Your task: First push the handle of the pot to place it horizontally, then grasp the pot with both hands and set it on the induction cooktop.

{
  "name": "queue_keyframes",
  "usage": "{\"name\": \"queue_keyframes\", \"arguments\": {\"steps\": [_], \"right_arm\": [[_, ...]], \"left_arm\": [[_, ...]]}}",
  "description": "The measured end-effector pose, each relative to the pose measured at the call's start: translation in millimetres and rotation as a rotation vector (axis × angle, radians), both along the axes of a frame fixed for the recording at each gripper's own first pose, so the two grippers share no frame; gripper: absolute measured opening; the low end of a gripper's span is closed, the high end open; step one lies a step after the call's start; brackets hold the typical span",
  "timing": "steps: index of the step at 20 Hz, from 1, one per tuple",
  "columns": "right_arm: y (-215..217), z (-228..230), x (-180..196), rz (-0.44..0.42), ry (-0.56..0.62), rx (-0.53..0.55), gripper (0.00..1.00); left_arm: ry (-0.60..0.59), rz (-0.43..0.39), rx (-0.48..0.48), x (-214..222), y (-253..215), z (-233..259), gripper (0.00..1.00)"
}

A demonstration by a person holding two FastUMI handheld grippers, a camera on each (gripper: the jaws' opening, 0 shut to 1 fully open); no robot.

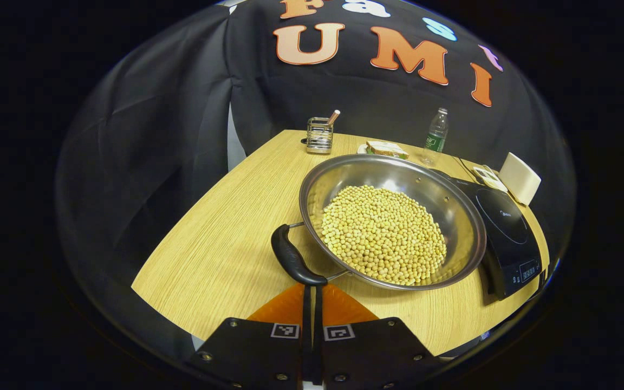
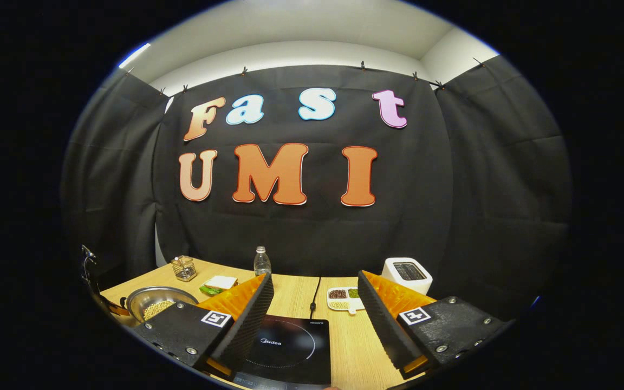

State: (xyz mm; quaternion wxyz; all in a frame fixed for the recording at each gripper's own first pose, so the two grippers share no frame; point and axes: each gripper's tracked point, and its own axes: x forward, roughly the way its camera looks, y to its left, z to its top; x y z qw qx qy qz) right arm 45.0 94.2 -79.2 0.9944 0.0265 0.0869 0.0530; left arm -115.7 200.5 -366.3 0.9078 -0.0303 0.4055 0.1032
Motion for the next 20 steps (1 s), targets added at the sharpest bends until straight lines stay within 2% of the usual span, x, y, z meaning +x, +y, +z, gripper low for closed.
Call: {"name": "queue_keyframes", "arguments": {"steps": [11, 20], "right_arm": [[22.4, -3.6, 9.9, -0.001, 0.005, 0.012, 0.97], [19.9, 4.7, 14.5, -0.034, -0.026, 0.053, 0.97]], "left_arm": [[-0.050, -0.014, 0.040, 23.2, 30.8, -6.1, 0.02], [-0.057, -0.011, 0.040, 41.6, 48.5, -11.3, 0.02]]}}
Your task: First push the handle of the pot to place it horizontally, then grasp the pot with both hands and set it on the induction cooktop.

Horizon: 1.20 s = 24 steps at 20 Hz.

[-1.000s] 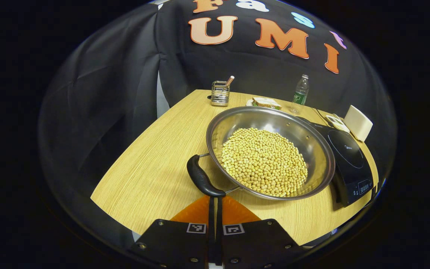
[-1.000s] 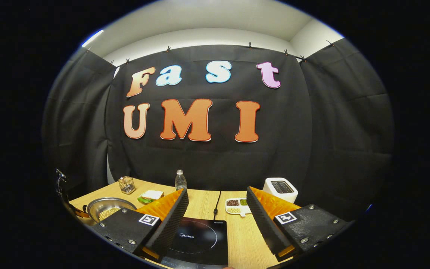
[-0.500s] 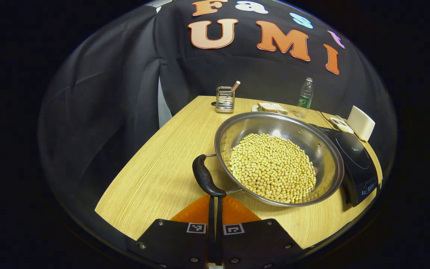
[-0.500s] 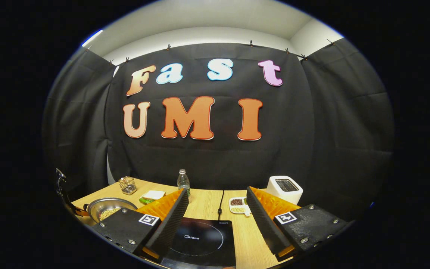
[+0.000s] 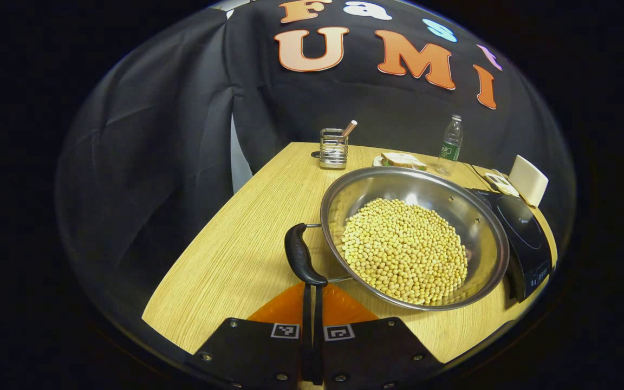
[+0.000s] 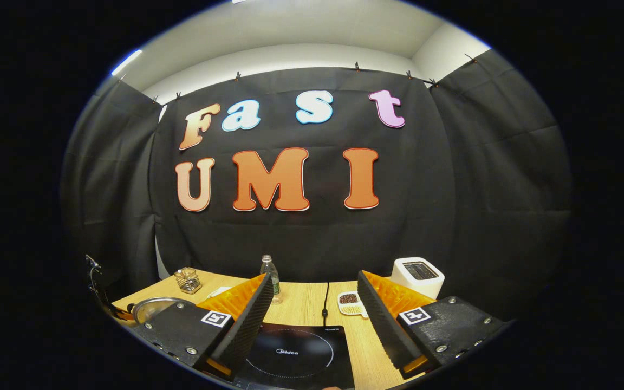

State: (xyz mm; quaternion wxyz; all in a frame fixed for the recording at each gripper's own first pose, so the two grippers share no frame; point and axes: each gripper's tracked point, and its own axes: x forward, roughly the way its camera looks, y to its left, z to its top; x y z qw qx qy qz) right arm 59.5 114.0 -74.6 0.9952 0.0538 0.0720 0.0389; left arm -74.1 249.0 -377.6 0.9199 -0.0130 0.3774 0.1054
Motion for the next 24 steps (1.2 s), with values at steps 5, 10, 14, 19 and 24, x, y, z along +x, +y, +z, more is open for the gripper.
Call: {"name": "queue_keyframes", "arguments": {"steps": [5, 10, 14, 19, 24], "right_arm": [[-3.0, -2.5, 1.3, -0.023, -0.001, 0.000, 0.97], [1.3, -6.8, 0.8, -0.024, 0.010, -0.005, 0.97], [6.3, -8.1, 2.5, -0.021, 0.012, -0.017, 0.97], [14.9, -11.0, 4.6, -0.015, 0.014, -0.027, 0.97], [26.9, -19.9, 9.2, -0.016, 0.030, -0.021, 0.97]], "left_arm": [[-0.007, 0.005, -0.003, 9.8, 8.6, -4.2, 0.01], [0.006, -0.003, -0.030, 19.3, 7.6, -11.8, 0.01], [0.008, -0.007, -0.019, 26.9, 12.0, -14.7, 0.02], [0.003, -0.003, -0.023, 34.5, 19.3, -16.3, 0.02], [-0.007, -0.020, -0.006, 45.8, 28.3, -18.5, 0.02]]}}
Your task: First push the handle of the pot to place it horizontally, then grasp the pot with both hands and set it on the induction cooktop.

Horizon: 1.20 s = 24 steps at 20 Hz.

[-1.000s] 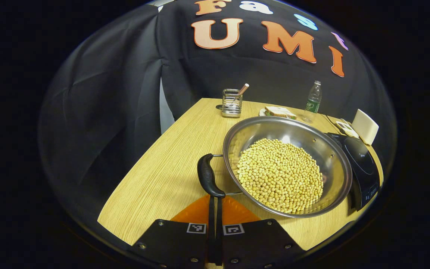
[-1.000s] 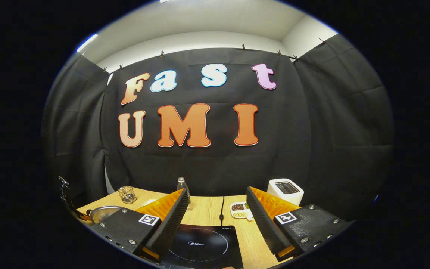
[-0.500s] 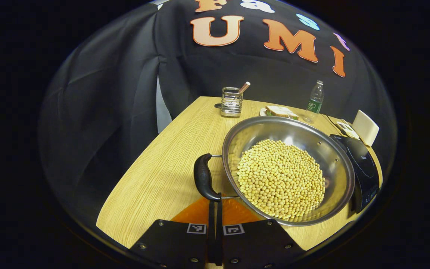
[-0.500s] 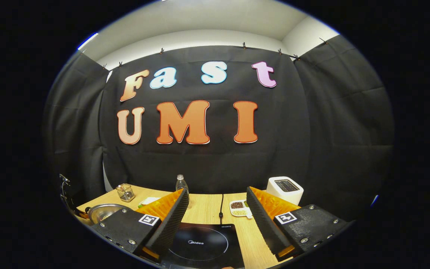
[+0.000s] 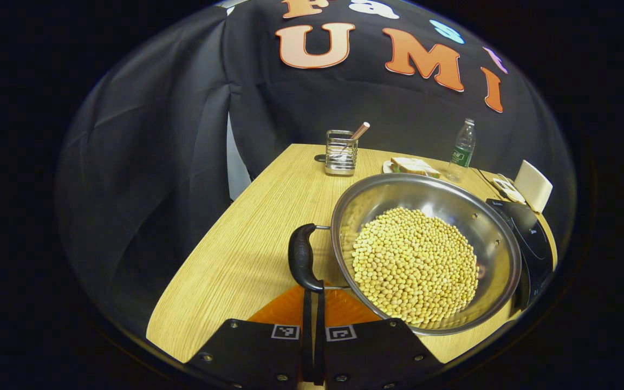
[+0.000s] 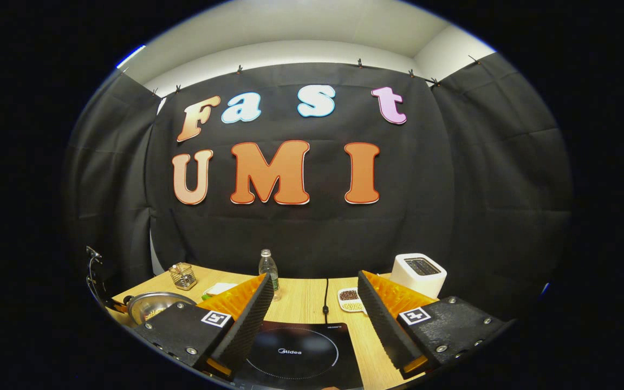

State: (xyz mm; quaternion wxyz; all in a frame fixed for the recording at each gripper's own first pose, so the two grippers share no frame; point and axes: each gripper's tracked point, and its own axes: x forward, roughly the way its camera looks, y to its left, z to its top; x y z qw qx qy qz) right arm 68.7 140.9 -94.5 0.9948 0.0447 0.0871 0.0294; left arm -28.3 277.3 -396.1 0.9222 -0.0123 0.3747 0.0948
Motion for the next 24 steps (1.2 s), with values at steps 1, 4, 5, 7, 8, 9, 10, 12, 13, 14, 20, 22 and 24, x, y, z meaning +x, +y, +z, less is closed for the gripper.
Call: {"name": "queue_keyframes", "arguments": {"steps": [1, 4, 5, 7, 8, 9, 10, 12, 13, 14, 20, 22, 24], "right_arm": [[3.2, -1.3, 1.9, -0.003, 0.001, 0.005, 1.00], [14.1, -6.0, 2.8, -0.008, 0.009, 0.014, 0.97], [18.8, -8.7, 2.7, -0.007, 0.012, 0.014, 0.93], [26.2, -13.2, 3.3, -0.013, 0.016, 0.006, 0.93], [28.8, -14.7, 3.4, -0.018, 0.019, 0.002, 0.97], [32.4, -16.2, 3.8, -0.022, 0.021, 0.000, 0.97], [36.0, -17.8, 3.2, -0.025, 0.027, 0.001, 0.97], [44.5, -23.0, 1.3, -0.026, 0.040, 0.008, 0.97], [48.8, -25.6, 0.0, -0.026, 0.047, 0.010, 0.97], [54.1, -29.0, -0.3, -0.025, 0.055, 0.013, 0.97], [89.1, -41.4, -6.4, -0.008, 0.092, 0.024, 0.97], [100.9, -41.2, -5.9, -0.005, 0.085, 0.014, 0.97], [117.8, -42.1, -6.7, 0.016, 0.088, 0.021, 0.97]], "left_arm": [[-0.002, -0.006, 0.003, 1.9, 1.3, -0.6, 0.02], [-0.006, -0.024, 0.009, 10.9, 6.6, -1.3, 0.03], [-0.007, -0.032, 0.012, 13.8, 8.5, -2.2, 0.03], [-0.008, -0.050, 0.020, 19.2, 11.6, -3.4, 0.03], [-0.007, -0.059, 0.026, 22.7, 11.9, -3.4, 0.03], [-0.007, -0.068, 0.033, 25.0, 13.6, -3.7, 0.03], [-0.007, -0.078, 0.038, 25.8, 15.1, -3.2, 0.03], [-0.010, -0.090, 0.032, 29.7, 16.2, -2.9, 0.02], [-0.013, -0.094, 0.025, 30.2, 17.0, -2.9, 0.02], [-0.015, -0.098, 0.020, 30.6, 16.8, -2.3, 0.03], [-0.061, -0.085, -0.029, 19.5, 20.3, 13.2, 0.03], [-0.078, -0.081, -0.042, 11.4, 19.1, 20.5, 0.03], [-0.132, -0.081, -0.024, 10.9, 21.6, 37.8, 0.02]]}}
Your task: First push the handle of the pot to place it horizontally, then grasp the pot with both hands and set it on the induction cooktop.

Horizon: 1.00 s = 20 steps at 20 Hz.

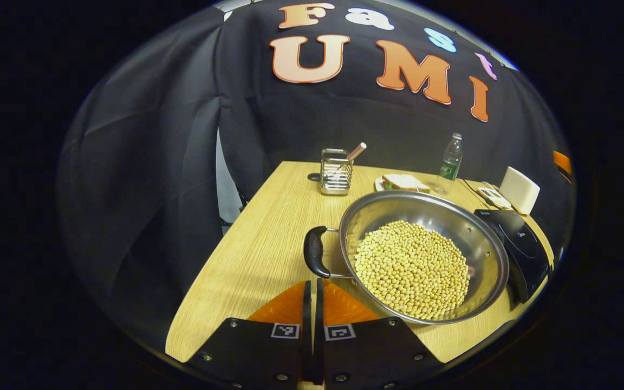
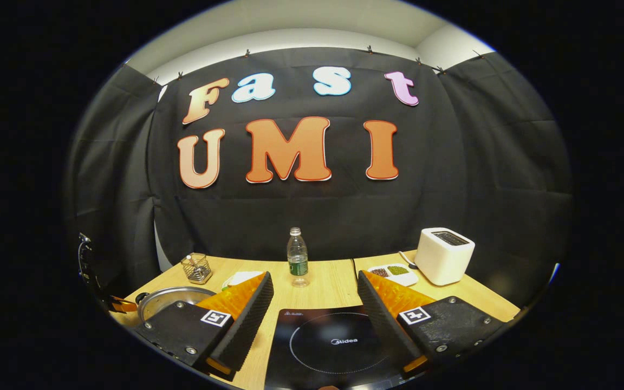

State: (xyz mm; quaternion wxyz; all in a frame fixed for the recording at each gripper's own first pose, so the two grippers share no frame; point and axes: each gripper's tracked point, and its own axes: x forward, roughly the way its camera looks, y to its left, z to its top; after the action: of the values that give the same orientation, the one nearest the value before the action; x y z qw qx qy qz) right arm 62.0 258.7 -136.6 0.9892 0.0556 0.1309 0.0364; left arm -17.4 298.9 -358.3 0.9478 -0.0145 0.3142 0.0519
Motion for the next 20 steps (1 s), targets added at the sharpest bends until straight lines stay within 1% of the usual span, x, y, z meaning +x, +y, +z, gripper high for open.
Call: {"name": "queue_keyframes", "arguments": {"steps": [4, 6, 8, 9, 12, 14, 17, 20], "right_arm": [[35.7, -13.3, -2.7, 0.045, 0.032, 0.016, 0.98], [50.5, -23.8, -1.4, 0.057, 0.049, 0.010, 0.98], [71.4, -37.0, -1.5, 0.089, 0.078, 0.026, 0.98], [79.4, -46.0, -0.4, 0.096, 0.098, 0.030, 0.97], [93.9, -76.3, 7.3, 0.096, 0.155, -0.006, 0.98], [106.2, -100.6, 9.3, 0.107, 0.206, -0.016, 0.98], [124.3, -134.4, 13.2, 0.130, 0.287, -0.026, 0.98], [143.4, -164.2, 14.4, 0.157, 0.367, -0.018, 0.98]], "left_arm": [[-0.139, 0.022, 0.062, 8.1, 5.4, 38.9, 0.02], [-0.162, 0.027, 0.075, 13.0, 3.9, 46.4, 0.16], [-0.165, 0.033, 0.076, 24.5, 1.8, 43.9, 0.28], [-0.158, 0.028, 0.074, 28.5, -0.5, 40.0, 0.29], [-0.146, -0.011, 0.032, 41.5, -15.5, 29.9, 0.94], [-0.130, -0.029, 0.011, 52.0, -17.6, 17.3, 0.94], [-0.069, -0.023, 0.001, 61.2, -13.6, -7.7, 0.94], [-0.043, -0.029, 0.009, 68.9, -11.4, -20.2, 0.93]]}}
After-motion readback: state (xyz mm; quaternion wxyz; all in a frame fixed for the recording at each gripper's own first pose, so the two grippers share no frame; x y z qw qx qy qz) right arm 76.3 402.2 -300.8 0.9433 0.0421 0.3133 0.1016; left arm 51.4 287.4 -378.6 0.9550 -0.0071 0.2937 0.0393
